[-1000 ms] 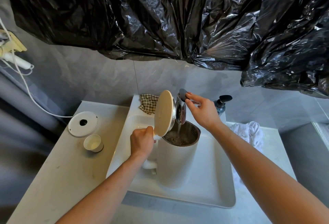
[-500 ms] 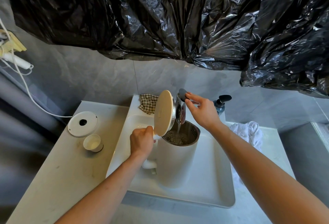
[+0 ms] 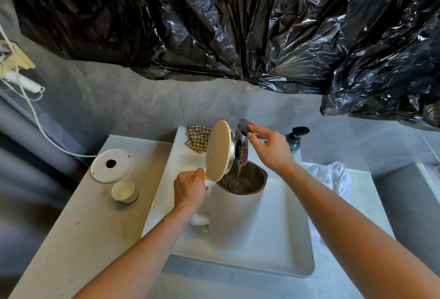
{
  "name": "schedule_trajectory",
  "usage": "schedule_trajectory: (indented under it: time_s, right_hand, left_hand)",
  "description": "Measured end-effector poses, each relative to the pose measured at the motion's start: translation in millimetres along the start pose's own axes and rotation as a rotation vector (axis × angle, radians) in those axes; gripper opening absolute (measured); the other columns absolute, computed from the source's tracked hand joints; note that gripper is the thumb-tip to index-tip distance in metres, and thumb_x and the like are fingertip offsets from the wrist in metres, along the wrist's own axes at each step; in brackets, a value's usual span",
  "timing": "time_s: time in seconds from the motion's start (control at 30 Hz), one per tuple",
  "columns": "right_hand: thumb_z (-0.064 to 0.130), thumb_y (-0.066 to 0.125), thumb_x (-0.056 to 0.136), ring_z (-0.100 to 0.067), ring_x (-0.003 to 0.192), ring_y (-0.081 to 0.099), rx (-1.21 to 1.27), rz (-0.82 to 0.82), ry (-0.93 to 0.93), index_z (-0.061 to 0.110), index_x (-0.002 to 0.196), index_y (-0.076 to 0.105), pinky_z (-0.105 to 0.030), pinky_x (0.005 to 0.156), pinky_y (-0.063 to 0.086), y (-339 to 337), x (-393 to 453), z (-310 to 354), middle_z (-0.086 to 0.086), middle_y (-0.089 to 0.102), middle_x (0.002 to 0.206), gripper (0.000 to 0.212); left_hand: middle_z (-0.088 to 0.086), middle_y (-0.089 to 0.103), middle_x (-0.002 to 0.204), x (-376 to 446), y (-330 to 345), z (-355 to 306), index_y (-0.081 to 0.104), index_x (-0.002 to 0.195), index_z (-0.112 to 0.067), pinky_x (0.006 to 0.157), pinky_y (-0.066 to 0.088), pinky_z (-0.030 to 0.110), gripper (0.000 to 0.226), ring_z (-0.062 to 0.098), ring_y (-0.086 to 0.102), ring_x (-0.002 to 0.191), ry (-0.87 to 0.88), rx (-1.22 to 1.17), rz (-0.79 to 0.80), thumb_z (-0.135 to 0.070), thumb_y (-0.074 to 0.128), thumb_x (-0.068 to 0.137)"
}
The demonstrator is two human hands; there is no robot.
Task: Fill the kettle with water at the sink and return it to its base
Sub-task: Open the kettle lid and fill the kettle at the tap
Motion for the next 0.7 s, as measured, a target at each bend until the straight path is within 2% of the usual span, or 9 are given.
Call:
schedule_trajectory:
  time_s: [0.37, 0.5, 0.7]
  right_hand:
    - [0.043, 0.058, 0.102, -0.016, 0.126, 0.064, -0.002, -0.003, -0.005, 0.031, 0.14, 0.063, -0.045, 0.106, 0.051, 0.1, -1.5, 0.7, 0.006, 0.058, 0.149, 0.04]
    - [0.044, 0.059, 0.102, -0.016, 0.125, 0.064, -0.001, -0.004, -0.004, 0.032, 0.139, 0.064, -0.045, 0.105, 0.052, -0.3, -1.3, 0.9, 0.008, 0.058, 0.149, 0.039]
    - [0.043, 0.059, 0.102, -0.017, 0.126, 0.064, 0.002, -0.012, 0.002, 0.031, 0.138, 0.064, -0.045, 0.105, 0.052, -0.2, -1.4, -0.4, 0.007, 0.058, 0.149, 0.039]
  left_hand:
    - [0.002, 0.065, 0.064, 1.8, 1.1, 1.5, 0.066, 0.071, -0.007, 0.053, 0.033, 0.025, 0.037, 0.012, 0.056, 0.061, -0.001, -0.009, 0.002, -0.019, 0.045, 0.099]
    - [0.009, 0.069, 0.071, 2.4, 2.2, 2.2, 0.067, 0.074, -0.003, 0.052, 0.033, 0.024, 0.037, 0.013, 0.057, 0.061, -0.001, -0.006, 0.002, -0.019, 0.045, 0.099]
    - [0.009, 0.069, 0.071, 3.4, 1.7, 2.3, 0.068, 0.075, -0.001, 0.052, 0.032, 0.023, 0.037, 0.013, 0.057, 0.059, 0.004, 0.013, 0.0, -0.018, 0.045, 0.099]
Point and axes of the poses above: each hand's wrist, its own x-axis towards the middle knuckle, its own y-axis out of the palm, z = x × y, the point moved 8 cm from there along x, towards the middle knuckle
